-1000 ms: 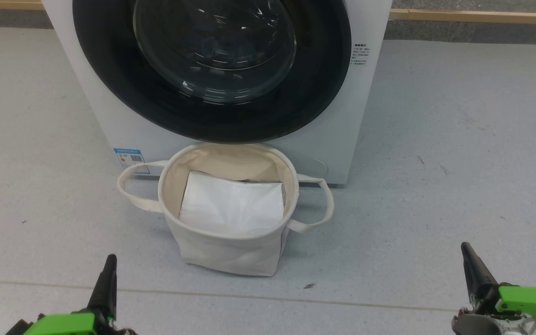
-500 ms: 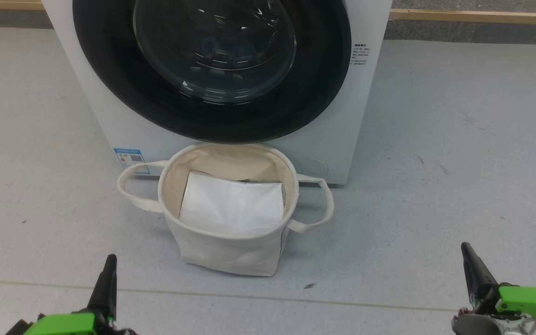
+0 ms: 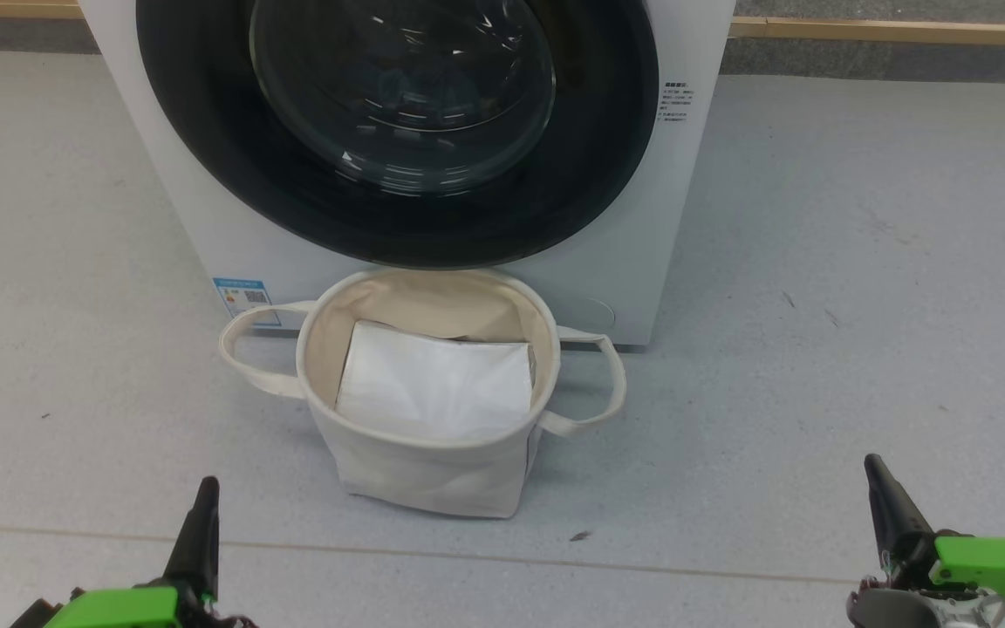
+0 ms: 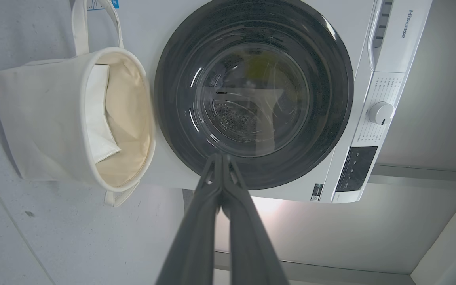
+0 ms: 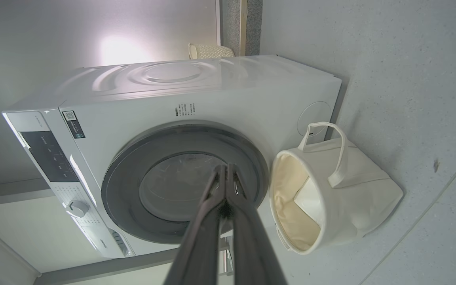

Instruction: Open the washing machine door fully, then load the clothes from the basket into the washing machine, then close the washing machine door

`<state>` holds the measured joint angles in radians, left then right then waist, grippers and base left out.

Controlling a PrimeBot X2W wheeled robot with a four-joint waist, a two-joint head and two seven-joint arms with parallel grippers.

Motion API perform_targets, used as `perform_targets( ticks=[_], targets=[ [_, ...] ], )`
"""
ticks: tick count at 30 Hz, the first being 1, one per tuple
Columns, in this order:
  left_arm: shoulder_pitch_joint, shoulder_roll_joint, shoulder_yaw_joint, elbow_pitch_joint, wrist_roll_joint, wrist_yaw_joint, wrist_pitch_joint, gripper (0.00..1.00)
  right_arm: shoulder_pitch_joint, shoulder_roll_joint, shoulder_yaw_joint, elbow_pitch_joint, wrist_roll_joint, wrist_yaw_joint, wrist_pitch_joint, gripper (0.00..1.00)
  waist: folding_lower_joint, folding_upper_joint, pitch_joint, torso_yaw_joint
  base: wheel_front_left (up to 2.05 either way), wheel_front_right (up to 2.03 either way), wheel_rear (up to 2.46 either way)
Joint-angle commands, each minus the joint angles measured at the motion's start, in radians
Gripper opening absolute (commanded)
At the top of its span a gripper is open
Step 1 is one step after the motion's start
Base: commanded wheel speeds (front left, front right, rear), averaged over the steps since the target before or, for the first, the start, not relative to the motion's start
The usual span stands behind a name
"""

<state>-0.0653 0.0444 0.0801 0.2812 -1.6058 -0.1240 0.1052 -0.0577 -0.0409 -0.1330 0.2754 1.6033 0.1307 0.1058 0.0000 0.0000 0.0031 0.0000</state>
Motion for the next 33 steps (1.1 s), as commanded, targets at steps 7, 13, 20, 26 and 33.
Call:
perform_targets(
  ticks=[7, 13, 20, 26, 33],
  targets=[
    [-0.043, 0.006, 0.035, -0.036, -0.002, -0.007, 0.009, 0.00, -0.050, -0.009, 0.019, -0.031, 0.006, 0.000, 0.007, 0.00, 0.0000, 0.0000, 0.000, 0.000, 0.00, 0.00, 0.00],
    [-0.043, 0.006, 0.035, -0.036, -0.002, -0.007, 0.009, 0.00, -0.050, -0.009, 0.019, -0.031, 0.006, 0.000, 0.007, 0.00, 0.0000, 0.0000, 0.000, 0.000, 0.00, 0.00, 0.00],
    [-0.043, 0.006, 0.035, -0.036, -0.002, -0.007, 0.009, 0.00, -0.050, -0.009, 0.019, -0.031, 0.006, 0.000, 0.007, 0.00, 0.0000, 0.0000, 0.000, 0.000, 0.00, 0.00, 0.00],
    [-0.043, 0.006, 0.035, -0.036, -0.002, -0.007, 0.009, 0.00, -0.050, -0.009, 0.019, -0.031, 0.006, 0.000, 0.007, 0.00, 0.0000, 0.0000, 0.000, 0.000, 0.00, 0.00, 0.00],
    [-0.043, 0.006, 0.035, -0.036, -0.002, -0.007, 0.009, 0.00, -0.050, -0.009, 0.019, -0.031, 0.006, 0.000, 0.007, 0.00, 0.0000, 0.0000, 0.000, 0.000, 0.00, 0.00, 0.00]
  ],
)
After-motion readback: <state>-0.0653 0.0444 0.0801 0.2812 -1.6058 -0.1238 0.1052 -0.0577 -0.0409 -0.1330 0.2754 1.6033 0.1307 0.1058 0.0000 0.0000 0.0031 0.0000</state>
